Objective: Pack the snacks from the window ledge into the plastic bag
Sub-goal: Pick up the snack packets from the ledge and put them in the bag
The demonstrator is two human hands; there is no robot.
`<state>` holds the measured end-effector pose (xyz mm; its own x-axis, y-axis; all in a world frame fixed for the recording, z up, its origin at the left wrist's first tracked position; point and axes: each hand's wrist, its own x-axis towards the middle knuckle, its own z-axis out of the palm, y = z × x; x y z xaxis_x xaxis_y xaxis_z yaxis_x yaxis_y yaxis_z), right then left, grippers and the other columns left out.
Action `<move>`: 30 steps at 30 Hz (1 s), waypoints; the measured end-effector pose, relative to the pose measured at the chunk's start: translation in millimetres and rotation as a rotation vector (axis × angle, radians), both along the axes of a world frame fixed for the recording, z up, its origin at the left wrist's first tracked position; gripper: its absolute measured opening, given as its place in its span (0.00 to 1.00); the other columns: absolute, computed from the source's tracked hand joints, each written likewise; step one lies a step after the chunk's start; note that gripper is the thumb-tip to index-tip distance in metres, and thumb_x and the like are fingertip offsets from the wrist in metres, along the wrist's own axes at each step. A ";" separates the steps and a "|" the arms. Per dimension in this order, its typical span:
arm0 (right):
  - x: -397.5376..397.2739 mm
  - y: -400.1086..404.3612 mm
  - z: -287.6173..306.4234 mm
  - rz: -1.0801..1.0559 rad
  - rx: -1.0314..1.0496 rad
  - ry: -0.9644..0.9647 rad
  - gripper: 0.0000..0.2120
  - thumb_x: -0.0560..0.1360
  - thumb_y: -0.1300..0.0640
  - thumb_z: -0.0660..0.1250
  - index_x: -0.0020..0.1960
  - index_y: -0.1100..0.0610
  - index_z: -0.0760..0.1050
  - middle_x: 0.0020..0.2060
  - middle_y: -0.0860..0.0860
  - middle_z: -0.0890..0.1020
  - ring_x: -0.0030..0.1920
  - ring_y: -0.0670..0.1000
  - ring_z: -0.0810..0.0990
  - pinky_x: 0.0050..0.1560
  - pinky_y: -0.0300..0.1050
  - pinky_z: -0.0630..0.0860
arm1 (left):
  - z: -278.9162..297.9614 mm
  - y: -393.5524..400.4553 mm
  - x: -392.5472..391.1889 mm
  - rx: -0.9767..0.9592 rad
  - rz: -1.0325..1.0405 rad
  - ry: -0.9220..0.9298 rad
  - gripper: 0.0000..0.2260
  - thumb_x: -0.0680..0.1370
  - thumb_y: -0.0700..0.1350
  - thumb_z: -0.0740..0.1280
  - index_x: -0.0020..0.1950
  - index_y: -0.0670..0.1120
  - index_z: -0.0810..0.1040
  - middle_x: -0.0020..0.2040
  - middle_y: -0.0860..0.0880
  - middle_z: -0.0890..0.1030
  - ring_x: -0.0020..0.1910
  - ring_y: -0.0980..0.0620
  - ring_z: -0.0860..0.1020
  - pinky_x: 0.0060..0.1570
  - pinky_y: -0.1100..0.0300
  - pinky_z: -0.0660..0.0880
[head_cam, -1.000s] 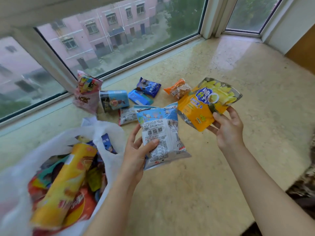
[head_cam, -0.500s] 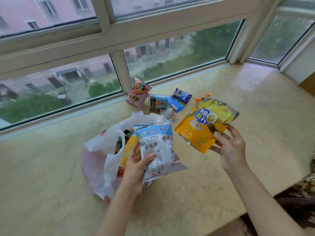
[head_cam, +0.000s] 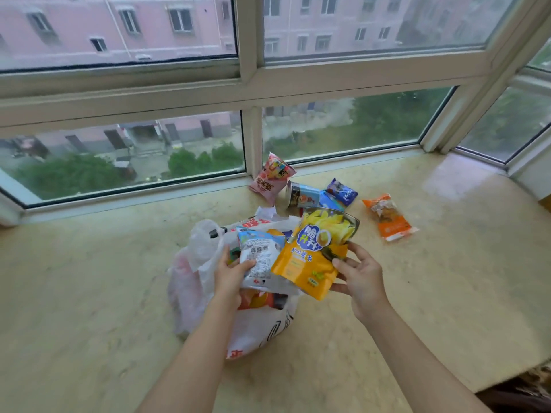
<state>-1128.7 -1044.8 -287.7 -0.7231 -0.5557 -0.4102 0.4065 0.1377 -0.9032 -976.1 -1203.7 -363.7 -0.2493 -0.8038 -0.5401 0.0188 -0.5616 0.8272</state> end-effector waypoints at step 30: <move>57.6 -98.7 -43.2 0.480 0.269 0.075 0.21 0.76 0.69 0.63 0.67 0.53 0.69 0.52 0.57 0.81 0.44 0.57 0.83 0.37 0.55 0.81 | 12.3 -49.2 92.0 -1.053 -0.257 -1.281 0.46 0.63 0.26 0.67 0.76 0.56 0.62 0.78 0.48 0.57 0.74 0.41 0.58 0.59 0.39 0.69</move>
<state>-1071.1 -1143.5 -330.9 -0.4473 -0.7128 -0.5402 0.1769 0.5216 -0.8347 -884.1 -1253.0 -351.4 -0.2785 -0.9336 0.2256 -0.9169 0.3284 0.2270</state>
